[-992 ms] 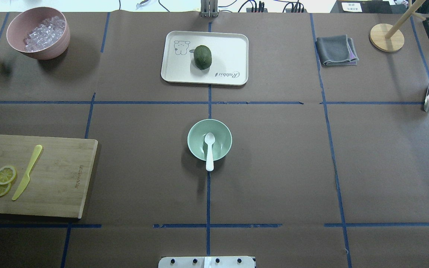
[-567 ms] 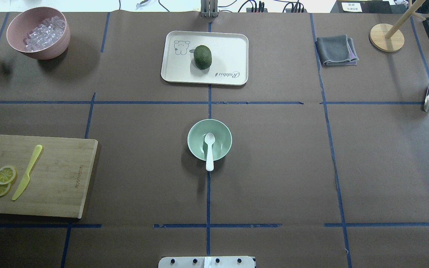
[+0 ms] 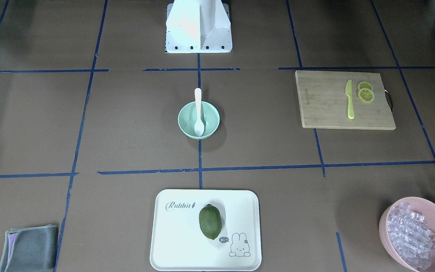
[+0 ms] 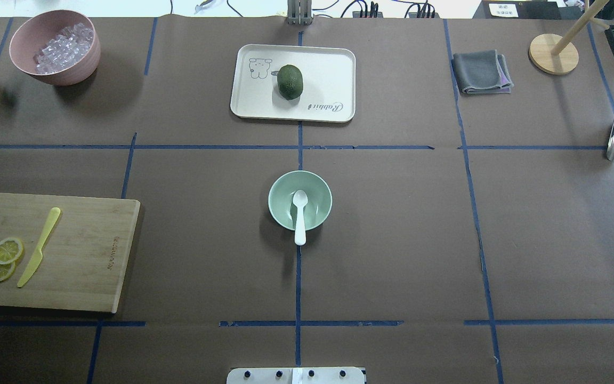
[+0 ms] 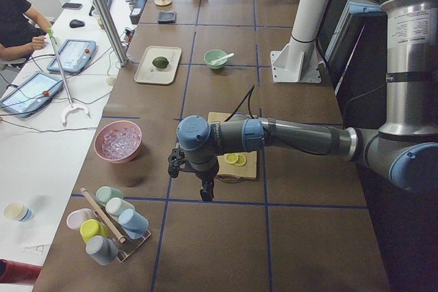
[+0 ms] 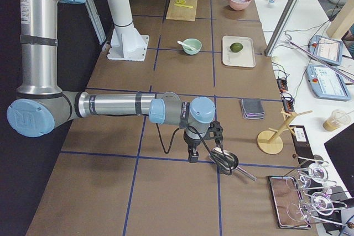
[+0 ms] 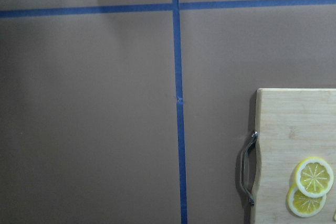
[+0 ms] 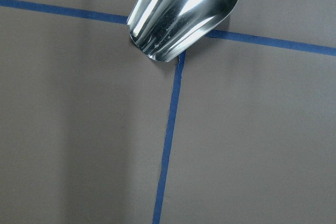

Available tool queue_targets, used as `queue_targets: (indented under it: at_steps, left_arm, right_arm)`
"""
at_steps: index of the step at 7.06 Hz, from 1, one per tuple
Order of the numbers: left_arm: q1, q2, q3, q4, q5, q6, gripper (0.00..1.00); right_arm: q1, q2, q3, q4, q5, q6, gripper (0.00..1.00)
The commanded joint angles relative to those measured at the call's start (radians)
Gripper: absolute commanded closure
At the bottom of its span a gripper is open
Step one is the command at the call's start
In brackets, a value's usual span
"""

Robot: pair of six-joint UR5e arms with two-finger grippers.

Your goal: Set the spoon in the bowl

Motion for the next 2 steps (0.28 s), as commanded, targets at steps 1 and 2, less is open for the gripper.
queue_targets:
  at_steps: [1, 2]
  left_arm:
    - [0.000, 0.012, -0.004, 0.000, 0.000, 0.000, 0.00]
    - [0.000, 0.014, -0.010, 0.000, 0.000, 0.000, 0.00]
  right_arm:
    - [0.000, -0.001, -0.003, 0.000, 0.000, -0.001, 0.00]
    - [0.000, 0.002, -0.009, 0.001, -0.001, -0.001, 0.00]
